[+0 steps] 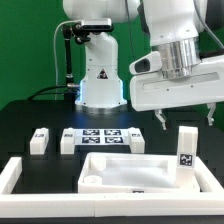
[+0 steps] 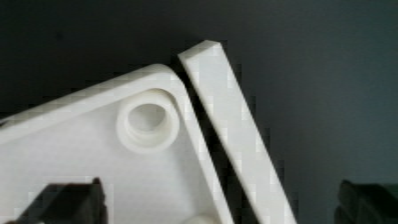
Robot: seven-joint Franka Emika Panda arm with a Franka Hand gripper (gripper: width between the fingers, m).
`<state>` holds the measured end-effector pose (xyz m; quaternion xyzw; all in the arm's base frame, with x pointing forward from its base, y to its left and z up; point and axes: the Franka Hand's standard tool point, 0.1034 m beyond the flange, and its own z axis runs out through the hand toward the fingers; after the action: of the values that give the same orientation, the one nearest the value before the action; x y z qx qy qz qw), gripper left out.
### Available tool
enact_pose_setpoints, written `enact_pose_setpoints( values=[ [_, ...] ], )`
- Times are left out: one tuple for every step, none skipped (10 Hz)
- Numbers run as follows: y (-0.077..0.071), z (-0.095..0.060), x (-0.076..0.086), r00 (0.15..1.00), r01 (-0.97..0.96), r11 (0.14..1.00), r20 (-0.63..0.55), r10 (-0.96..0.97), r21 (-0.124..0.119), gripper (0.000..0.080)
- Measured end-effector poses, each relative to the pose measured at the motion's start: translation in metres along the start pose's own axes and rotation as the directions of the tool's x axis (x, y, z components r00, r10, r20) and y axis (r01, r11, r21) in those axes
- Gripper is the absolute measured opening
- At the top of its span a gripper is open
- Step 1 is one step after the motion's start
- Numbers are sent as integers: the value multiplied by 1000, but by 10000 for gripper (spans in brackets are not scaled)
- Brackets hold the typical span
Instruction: Assemble desk
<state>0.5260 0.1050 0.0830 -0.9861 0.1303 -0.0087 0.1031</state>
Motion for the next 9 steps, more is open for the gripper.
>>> enact_pose_setpoints(
  values=[
    [13,9,-15,995,95,994,38,-93,-47,649],
    [22,13,-19,970,241,968,35,-239,-71,649],
    [34,16,-22,950,312,947,31,-310,-80,649],
    [30,15,-21,949,316,946,34,-314,-76,649],
    [30,15,-20,948,319,945,36,-317,-75,649],
    [31,15,-23,949,315,947,55,-311,-70,649],
    [32,16,-23,949,313,947,58,-310,-71,649],
    [41,23,-37,943,312,948,140,-301,-68,649],
    [56,24,-51,922,307,948,272,-277,-77,649]
  ],
)
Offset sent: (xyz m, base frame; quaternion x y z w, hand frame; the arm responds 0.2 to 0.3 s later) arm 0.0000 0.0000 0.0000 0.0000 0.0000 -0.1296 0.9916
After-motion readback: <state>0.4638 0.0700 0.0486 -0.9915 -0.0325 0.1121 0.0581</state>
